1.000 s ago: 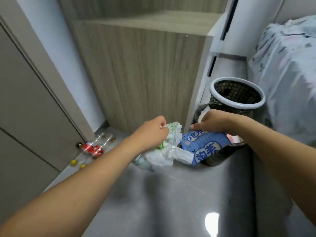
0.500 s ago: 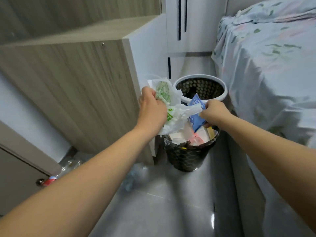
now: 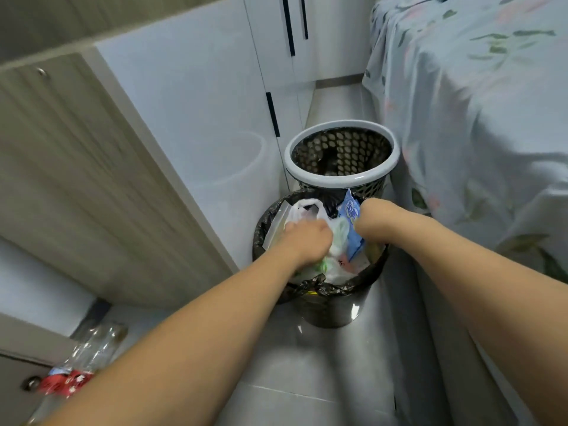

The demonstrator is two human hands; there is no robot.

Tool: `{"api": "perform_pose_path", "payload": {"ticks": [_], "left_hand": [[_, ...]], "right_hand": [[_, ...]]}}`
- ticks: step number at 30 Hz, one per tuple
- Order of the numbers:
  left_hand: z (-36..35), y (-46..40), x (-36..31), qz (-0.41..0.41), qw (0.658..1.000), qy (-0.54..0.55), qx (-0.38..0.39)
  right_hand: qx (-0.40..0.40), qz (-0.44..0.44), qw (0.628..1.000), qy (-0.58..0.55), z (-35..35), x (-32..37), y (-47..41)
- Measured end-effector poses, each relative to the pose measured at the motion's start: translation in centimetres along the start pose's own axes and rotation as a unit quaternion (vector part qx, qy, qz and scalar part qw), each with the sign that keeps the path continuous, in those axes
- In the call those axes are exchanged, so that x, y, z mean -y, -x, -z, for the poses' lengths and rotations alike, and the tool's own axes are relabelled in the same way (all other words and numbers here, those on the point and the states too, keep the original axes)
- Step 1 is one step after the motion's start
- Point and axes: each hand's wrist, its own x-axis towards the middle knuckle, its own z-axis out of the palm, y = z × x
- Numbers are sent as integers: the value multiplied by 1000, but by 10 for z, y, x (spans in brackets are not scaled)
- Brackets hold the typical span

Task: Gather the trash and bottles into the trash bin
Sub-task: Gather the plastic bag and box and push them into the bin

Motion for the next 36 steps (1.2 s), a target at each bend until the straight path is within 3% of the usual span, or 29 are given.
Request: {"api": "perform_pose_path", "payload": {"ticks": [3,6,12,21,25,29,36], "left_hand": [[-22,-12,13,18,988,-92,125],[-26,-9,14,16,984,-70,166],[-15,0,7,-9,994,-18,104],[24,83,30,-74,995,17,-68],[25,141,67,-114,989,-3,-98],[27,183,127,-103,988,-28,-108],[15,223,276,31,997,-20,-69]], "right_hand": [[42,36,998,28,-6,-3,-3],[47,40,997,42,-13,-2,0],[-8,42,999,24,-15,-4,2],[-93,126,987,22,-24,23,42],[-78,185,976,80,-44,45,80],[-23,241,966,91,-77,83,112],[83,253,954,136,-161,173,116]]}}
